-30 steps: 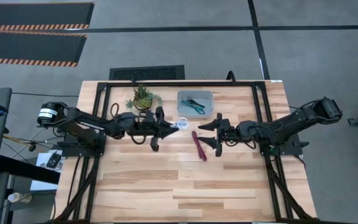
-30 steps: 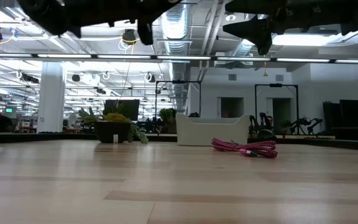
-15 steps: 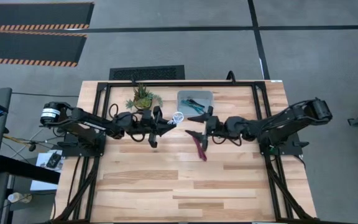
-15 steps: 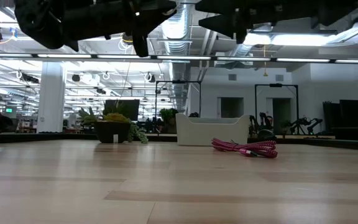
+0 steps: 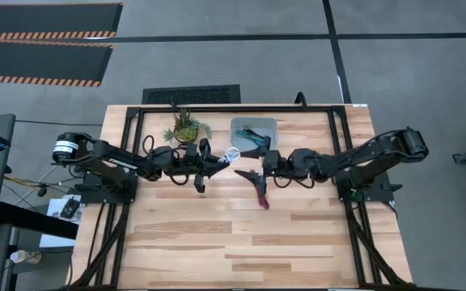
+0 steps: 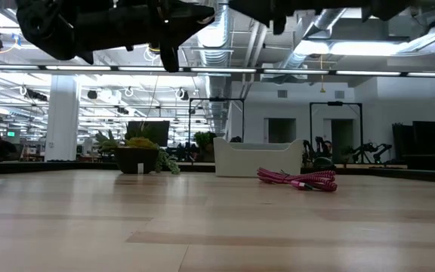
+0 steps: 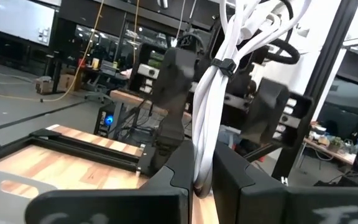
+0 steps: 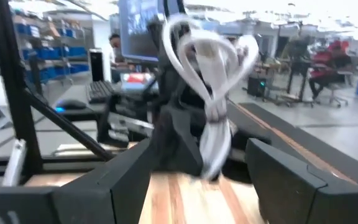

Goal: Pick and place USB-C Cables
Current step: Put the white charger cable into the white bin

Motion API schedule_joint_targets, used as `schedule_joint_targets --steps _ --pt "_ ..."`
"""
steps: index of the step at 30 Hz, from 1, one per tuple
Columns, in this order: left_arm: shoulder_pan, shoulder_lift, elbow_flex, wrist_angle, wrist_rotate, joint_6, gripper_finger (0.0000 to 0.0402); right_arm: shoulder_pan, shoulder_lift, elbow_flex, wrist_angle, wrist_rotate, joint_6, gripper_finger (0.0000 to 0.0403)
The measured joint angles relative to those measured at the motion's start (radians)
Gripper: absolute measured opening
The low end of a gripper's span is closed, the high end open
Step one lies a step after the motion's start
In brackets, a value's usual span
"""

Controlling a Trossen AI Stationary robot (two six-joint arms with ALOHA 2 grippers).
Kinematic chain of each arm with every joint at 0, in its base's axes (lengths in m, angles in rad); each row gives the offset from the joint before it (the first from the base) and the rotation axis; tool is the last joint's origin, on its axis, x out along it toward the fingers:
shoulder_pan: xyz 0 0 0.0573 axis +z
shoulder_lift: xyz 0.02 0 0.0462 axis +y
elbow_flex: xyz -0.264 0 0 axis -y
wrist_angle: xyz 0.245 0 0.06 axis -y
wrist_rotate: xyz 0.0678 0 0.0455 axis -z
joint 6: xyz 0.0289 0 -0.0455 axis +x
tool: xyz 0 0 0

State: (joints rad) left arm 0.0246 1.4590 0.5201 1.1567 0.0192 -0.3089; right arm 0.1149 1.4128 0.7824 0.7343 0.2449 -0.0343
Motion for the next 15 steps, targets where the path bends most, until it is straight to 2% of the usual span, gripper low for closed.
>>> schedule_joint_targets --steps 4,15 --pt "0.000 0.000 0.000 0.006 -0.007 -0.007 0.0016 -0.021 0.027 0.051 0.003 -0.069 -0.001 0.0282" --pt "-0.001 0.000 0.001 0.020 -0.008 -0.023 0.0016 -0.052 0.134 0.138 -0.005 -0.070 -0.036 0.0275"
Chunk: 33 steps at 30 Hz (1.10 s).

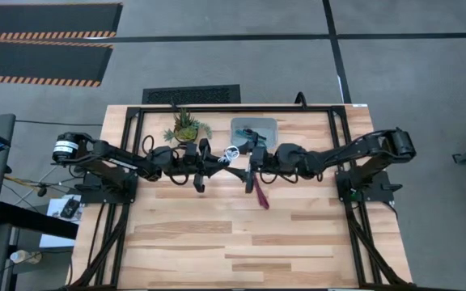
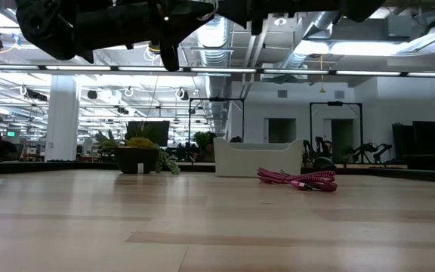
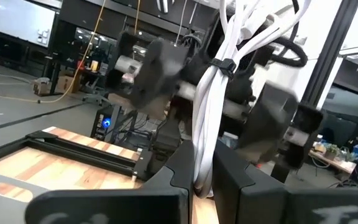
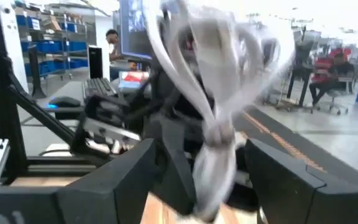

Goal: Pick and place USB-C Cables
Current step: Put the white charger cable into the white bin

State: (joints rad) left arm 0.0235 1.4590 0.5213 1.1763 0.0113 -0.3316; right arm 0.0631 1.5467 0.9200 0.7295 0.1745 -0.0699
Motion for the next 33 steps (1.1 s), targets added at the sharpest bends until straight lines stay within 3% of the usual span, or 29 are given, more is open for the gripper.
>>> schedule_joint_targets --steps 4,10,12,24,33 --pt "0.000 0.000 0.000 -0.002 0.000 -0.004 0.0016 0.001 -0.002 0.004 -0.004 0.000 -0.036 0.0226" --pt "-0.001 0.000 0.000 -0.006 -0.019 -0.004 0.0016 -0.008 -0.002 0.004 -0.001 0.001 -0.062 0.0053" --pt "-0.001 0.000 0.000 -0.006 -0.020 -0.006 0.0016 -0.014 -0.002 0.004 -0.002 -0.011 -0.065 0.0022" --pt "-0.001 -0.001 0.000 -0.052 -0.026 -0.076 0.0029 -0.015 -0.002 0.003 -0.026 -0.015 0.009 0.0013" --pt "0.000 0.000 0.001 -0.103 -0.084 -0.117 0.0105 -0.057 -0.035 0.004 -0.049 -0.013 0.028 0.0013"
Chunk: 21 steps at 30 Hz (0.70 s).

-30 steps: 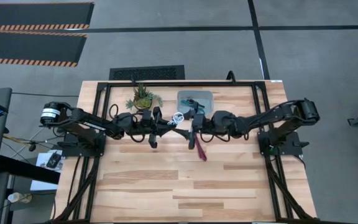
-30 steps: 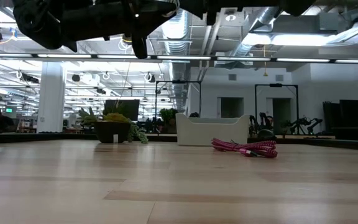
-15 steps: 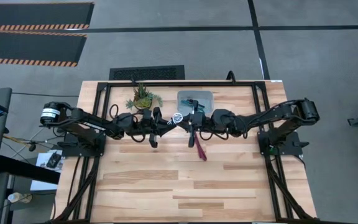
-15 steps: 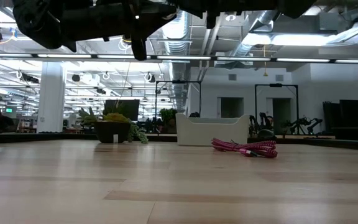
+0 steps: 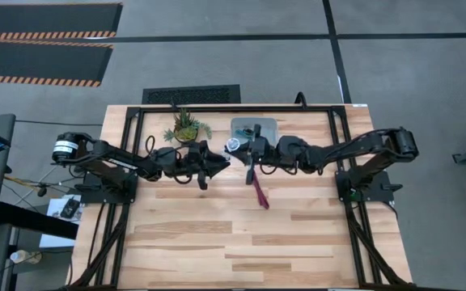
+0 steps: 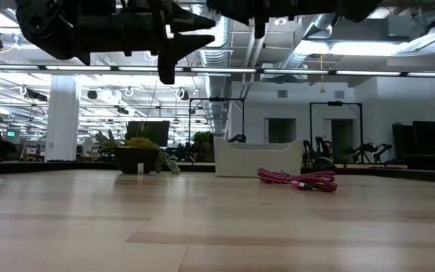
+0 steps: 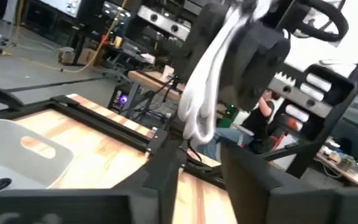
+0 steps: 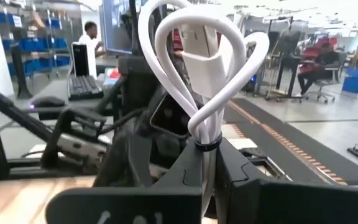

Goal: Pick and place USB-C Cables
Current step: Put the white charger cable into the white bin

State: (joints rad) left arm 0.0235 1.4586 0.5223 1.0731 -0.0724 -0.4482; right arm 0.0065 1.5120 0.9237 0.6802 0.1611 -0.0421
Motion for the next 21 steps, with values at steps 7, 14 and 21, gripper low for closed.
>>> schedule_joint_targets --steps 7,14,21 --pt "0.000 0.001 -0.001 -0.108 -0.044 -0.031 0.0178 -0.040 -0.033 0.000 -0.055 0.000 -0.005 0.0013" --pt "0.000 0.001 -0.001 -0.199 -0.049 -0.083 0.0194 -0.119 -0.119 0.000 -0.292 0.031 -0.008 0.0013" --pt "-0.001 0.001 -0.001 -0.230 -0.086 -0.097 0.0186 -0.229 -0.154 0.000 -0.540 0.076 -0.010 0.0013"
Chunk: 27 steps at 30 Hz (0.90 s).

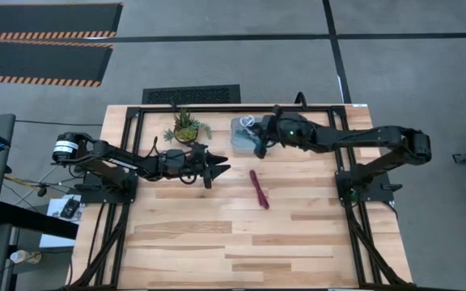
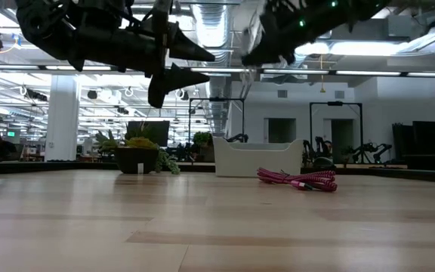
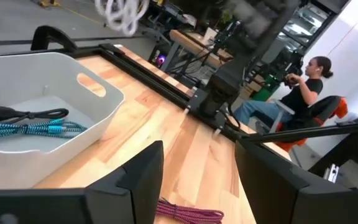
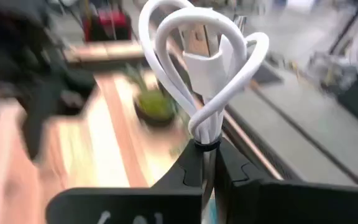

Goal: Pick and place USB-C Cables
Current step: Put the white charger cable into the white bin

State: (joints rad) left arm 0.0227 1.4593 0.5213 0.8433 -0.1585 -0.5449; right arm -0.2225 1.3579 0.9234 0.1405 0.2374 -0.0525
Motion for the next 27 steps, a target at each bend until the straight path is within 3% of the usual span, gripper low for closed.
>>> schedule_joint_targets --steps 8,27 --pt "0.000 0.000 0.000 -0.001 -0.004 -0.005 0.0184 -0.090 0.052 -0.003 -0.253 0.000 0.006 0.0014" --pt "0.000 0.000 0.000 -0.029 -0.018 -0.002 0.0184 -0.167 0.319 -0.001 -0.278 0.000 -0.005 0.0019"
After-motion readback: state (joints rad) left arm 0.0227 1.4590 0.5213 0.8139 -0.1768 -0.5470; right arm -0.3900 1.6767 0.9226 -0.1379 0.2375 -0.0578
